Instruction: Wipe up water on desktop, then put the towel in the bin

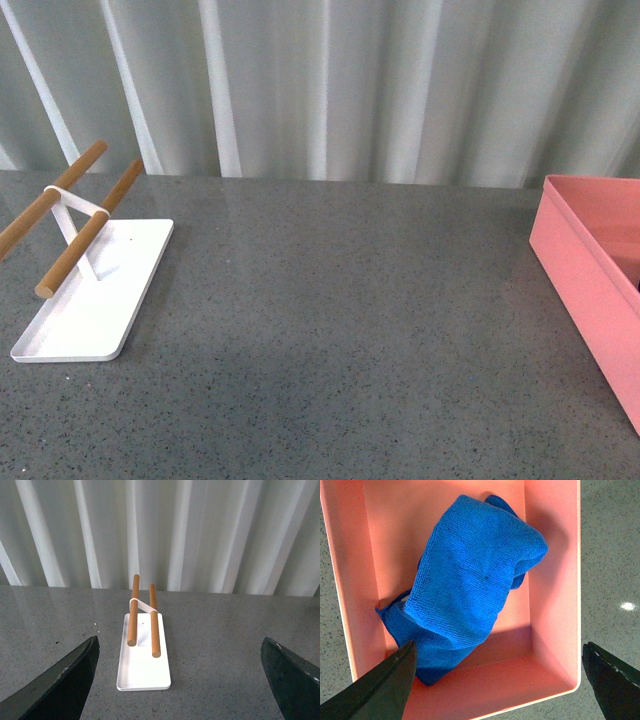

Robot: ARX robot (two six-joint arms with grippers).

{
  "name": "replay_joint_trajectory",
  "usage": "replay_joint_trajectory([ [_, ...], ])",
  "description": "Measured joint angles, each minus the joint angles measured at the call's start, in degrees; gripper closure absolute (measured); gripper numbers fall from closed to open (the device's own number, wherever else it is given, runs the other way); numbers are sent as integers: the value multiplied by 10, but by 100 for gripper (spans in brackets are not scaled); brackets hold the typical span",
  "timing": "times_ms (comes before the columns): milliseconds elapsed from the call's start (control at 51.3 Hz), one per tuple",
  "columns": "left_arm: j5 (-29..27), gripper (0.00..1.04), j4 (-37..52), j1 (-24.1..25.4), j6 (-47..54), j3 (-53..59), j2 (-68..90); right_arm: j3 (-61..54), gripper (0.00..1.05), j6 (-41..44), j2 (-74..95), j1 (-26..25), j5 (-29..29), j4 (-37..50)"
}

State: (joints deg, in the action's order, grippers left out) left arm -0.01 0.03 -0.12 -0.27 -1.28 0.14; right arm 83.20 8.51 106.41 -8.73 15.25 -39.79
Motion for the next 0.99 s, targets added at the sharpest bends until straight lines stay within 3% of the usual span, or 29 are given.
replay_joint_trajectory([
  [39,0,7,0,0,0,0,0,-22,10,-11,-8,-5,-34,56],
  [97,0,7,0,0,0,0,0,-106,18,-38,-38,-8,-137,220],
  [117,-1,7,0,0,0,0,0,-144,23,-46,-55,-9,-174,283],
  [156,-1,7,0,0,0,0,0,-271,33,-60,-92,-5,-227,491],
  [234,0,7,0,0,0,0,-1,-417,51,-70,-136,8,-230,802],
  [312,0,7,0,0,0,0,0,-489,69,-71,-193,19,-224,931],
  [468,0,7,0,0,0,0,-1,-596,101,-71,-264,35,-209,956],
  [994,0,7,0,0,0,0,-1,-753,101,-72,-458,86,-158,918],
])
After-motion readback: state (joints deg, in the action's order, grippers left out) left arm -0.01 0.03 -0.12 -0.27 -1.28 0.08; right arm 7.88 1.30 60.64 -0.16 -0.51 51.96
